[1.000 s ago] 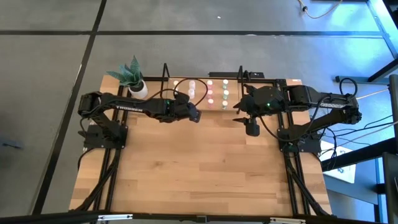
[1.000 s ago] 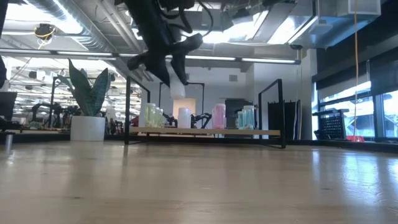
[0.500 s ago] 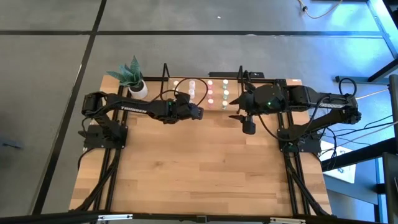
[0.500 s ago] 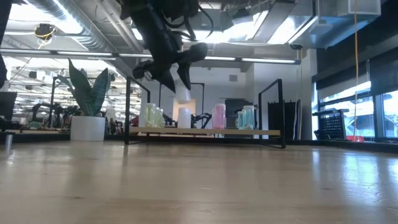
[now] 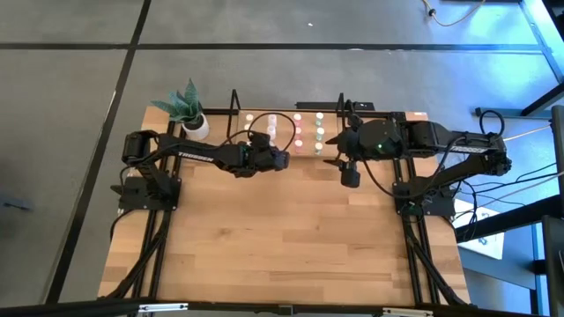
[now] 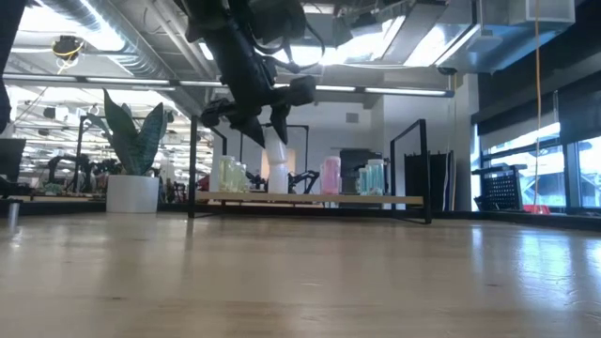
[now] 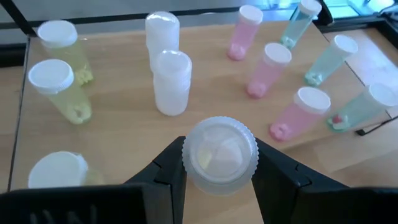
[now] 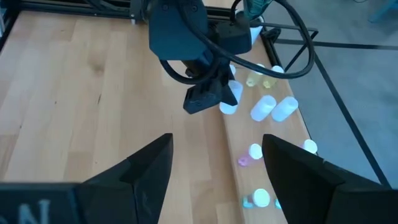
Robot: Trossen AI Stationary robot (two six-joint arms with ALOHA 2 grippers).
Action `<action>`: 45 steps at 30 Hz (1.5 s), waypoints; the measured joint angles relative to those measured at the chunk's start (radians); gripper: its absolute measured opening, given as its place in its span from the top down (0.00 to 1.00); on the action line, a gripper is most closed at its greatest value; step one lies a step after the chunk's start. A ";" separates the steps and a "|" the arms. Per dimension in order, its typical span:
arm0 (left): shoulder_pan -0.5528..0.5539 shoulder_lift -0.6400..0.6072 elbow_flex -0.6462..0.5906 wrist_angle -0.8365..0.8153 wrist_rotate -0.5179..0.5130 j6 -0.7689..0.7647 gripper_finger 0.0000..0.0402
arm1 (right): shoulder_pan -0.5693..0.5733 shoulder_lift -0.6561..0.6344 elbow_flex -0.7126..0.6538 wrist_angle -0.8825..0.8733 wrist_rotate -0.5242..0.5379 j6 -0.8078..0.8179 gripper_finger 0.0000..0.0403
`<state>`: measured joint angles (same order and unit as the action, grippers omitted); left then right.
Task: Pick and place medicine bottles onto shelf by color
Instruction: Put the white bottle on the shelf aligned with other white pill bottles
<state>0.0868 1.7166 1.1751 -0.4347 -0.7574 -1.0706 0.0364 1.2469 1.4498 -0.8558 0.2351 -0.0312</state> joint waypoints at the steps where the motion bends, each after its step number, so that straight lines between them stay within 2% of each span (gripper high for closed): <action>1: 0.000 0.000 0.000 0.001 -0.005 -0.001 0.68 | 0.000 0.000 0.000 0.000 0.000 0.000 0.38; 27: 0.001 0.035 0.000 -0.010 0.025 0.007 0.68 | 0.000 0.000 -0.001 0.000 -0.001 0.001 0.38; 33: 0.010 0.045 0.060 -0.120 0.049 0.014 0.68 | 0.000 0.000 -0.001 0.000 -0.001 0.001 0.38; 40: 0.009 0.073 0.127 -0.250 0.018 0.012 0.68 | 0.000 -0.001 -0.001 -0.001 -0.001 -0.001 0.38; 45: 0.016 0.113 0.133 -0.226 0.016 -0.026 0.68 | 0.000 -0.001 -0.001 0.001 -0.001 -0.001 0.38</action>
<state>0.1030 1.8297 1.3079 -0.6605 -0.7409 -1.0964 0.0367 1.2457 1.4484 -0.8550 0.2343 -0.0319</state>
